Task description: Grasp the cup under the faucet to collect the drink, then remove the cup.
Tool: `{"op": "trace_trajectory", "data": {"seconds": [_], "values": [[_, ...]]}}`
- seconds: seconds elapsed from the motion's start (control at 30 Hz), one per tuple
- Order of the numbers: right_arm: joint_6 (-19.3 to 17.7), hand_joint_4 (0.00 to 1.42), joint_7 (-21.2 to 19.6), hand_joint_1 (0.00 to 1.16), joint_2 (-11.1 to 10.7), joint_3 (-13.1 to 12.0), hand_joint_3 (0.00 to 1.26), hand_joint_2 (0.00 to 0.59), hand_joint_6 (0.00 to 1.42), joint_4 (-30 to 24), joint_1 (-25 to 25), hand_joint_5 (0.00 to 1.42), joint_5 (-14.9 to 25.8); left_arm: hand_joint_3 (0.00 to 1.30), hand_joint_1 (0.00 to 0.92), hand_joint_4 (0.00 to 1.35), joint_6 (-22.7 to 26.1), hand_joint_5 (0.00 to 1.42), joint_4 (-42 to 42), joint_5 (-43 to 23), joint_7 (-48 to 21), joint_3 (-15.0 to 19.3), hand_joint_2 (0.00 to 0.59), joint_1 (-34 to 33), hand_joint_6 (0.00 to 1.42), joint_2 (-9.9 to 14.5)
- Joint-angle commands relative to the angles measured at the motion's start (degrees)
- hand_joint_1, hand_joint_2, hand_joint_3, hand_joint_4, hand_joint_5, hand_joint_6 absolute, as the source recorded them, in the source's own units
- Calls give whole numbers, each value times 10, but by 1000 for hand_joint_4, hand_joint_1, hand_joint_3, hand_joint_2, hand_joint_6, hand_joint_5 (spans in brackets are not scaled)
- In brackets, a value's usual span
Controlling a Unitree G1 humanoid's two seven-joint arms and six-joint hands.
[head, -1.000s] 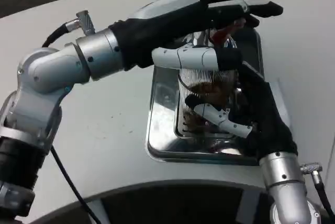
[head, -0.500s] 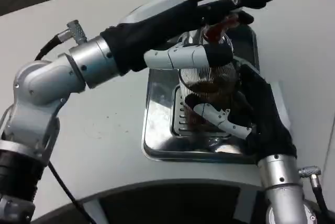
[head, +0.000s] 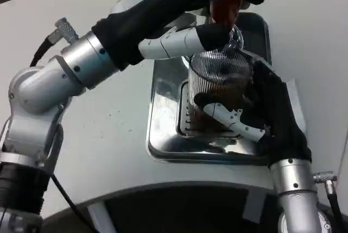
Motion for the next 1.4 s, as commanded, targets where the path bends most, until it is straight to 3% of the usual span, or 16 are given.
{"op": "trace_trajectory", "data": {"seconds": [0.03,0.83,1.4], "values": [[3,514,1,789,4,2,447,260,327,2,17,576,1,166,0,171,-10,269,-22,-13,6,12,50,8,279,-1],[2,569,-5,803,10,3,483,272,376,-35,42,636,-5,200,0,218,29,298,-112,-32,16,33,54,33,308,4],[3,608,-14,833,19,-5,520,248,449,-72,59,705,-14,218,0,255,93,319,-230,-54,40,76,65,115,329,26]]}}
